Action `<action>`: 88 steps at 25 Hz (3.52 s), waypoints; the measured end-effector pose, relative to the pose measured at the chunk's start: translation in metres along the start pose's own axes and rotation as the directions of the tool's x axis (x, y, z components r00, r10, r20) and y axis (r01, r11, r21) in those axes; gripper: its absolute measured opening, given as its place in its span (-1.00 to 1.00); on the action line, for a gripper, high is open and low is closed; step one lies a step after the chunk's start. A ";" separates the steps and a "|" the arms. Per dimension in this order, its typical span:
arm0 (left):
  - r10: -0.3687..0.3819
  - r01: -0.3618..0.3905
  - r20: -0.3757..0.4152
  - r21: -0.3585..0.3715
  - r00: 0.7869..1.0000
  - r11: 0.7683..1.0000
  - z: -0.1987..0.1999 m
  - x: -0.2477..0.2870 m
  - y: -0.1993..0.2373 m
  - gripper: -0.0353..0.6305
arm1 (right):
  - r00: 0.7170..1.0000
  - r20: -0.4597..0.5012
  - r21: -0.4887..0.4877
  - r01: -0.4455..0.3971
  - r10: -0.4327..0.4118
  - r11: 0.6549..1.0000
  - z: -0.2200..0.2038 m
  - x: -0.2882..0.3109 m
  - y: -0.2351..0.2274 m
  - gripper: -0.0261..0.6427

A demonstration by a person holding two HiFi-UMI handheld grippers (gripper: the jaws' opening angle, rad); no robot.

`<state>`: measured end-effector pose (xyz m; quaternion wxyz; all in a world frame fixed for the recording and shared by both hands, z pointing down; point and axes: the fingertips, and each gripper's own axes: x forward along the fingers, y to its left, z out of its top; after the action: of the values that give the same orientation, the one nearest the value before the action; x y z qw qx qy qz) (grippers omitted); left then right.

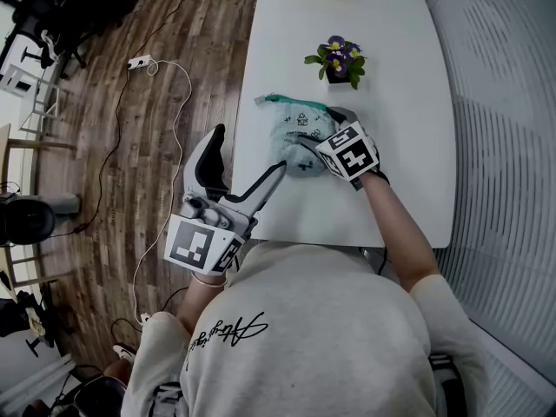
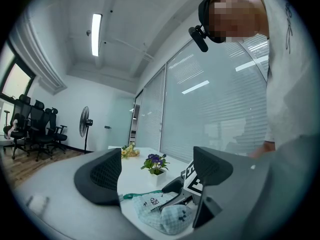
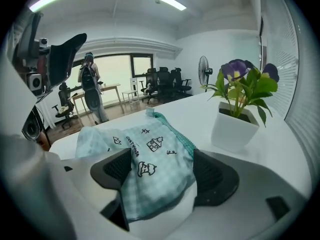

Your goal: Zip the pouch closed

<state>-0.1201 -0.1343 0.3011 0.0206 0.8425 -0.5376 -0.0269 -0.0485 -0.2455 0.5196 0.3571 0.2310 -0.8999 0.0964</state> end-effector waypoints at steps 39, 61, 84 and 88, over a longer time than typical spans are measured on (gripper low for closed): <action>-0.020 0.021 -0.033 0.033 0.999 0.999 -0.002 0.028 -0.009 0.42 | 0.953 0.296 -0.222 0.139 -0.069 0.965 0.032 -0.110 0.017 -0.88; -0.060 0.068 -0.071 0.130 0.996 0.989 0.001 0.050 0.000 0.05 | 0.882 0.471 -0.390 0.186 0.022 0.902 0.058 -0.199 0.055 -0.88; -0.071 0.099 -0.120 0.241 0.990 0.966 -0.002 0.066 -0.011 -0.78 | 0.891 0.453 -0.403 0.236 -0.032 0.884 0.047 -0.216 0.053 -0.88; -0.086 0.092 -0.036 0.220 0.996 0.971 0.011 0.070 -0.018 -0.82 | 0.895 0.446 -0.403 0.222 -0.022 0.888 0.044 -0.211 0.055 -0.85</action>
<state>-0.0754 -0.1903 0.2874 -0.0674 0.8632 -0.4985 0.0432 0.0334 -0.1389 0.3421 0.1988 0.2166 -0.9372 -0.1877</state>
